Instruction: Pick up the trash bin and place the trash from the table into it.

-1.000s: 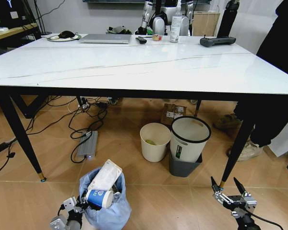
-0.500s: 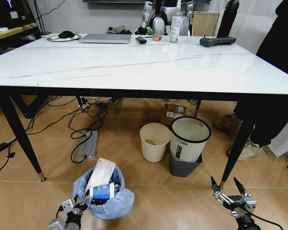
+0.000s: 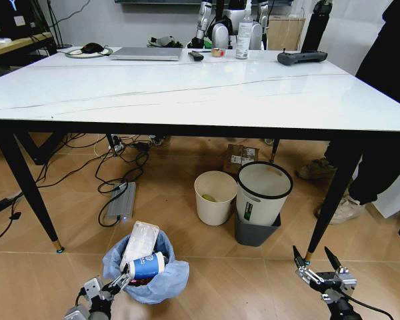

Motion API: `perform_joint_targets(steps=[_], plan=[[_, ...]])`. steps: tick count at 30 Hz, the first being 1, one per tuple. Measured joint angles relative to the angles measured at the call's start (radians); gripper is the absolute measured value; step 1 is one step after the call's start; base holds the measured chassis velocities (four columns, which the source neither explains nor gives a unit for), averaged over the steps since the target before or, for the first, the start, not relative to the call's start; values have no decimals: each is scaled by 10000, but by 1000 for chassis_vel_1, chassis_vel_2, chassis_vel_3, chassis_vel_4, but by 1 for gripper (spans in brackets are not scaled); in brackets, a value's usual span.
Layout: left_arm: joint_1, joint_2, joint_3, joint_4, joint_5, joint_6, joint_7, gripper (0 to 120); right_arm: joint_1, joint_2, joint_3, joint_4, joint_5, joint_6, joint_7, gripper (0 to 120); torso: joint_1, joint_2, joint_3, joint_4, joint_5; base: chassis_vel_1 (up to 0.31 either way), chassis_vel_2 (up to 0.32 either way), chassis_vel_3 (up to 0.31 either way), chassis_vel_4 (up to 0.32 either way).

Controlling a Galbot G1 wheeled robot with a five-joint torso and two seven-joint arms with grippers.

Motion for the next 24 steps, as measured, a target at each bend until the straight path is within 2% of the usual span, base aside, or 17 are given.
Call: perform_joint_targets(steps=[8,15,24], plan=[[156,10,-45,-178,92,-1,-12,112,0,0,0,0,0,0,0,100,0,0,0,0,-1,0,0,0,0],[222,88,-263,-244,277,-92,-53,101,0,0,0,0,0,0,0,100,0,0,0,0,0,0,0,0,0],[298,102,-446,-430,553,-395,-116,100,0,0,0,0,0,0,0,100,0,1,1,0,0,0,0,0,0]])
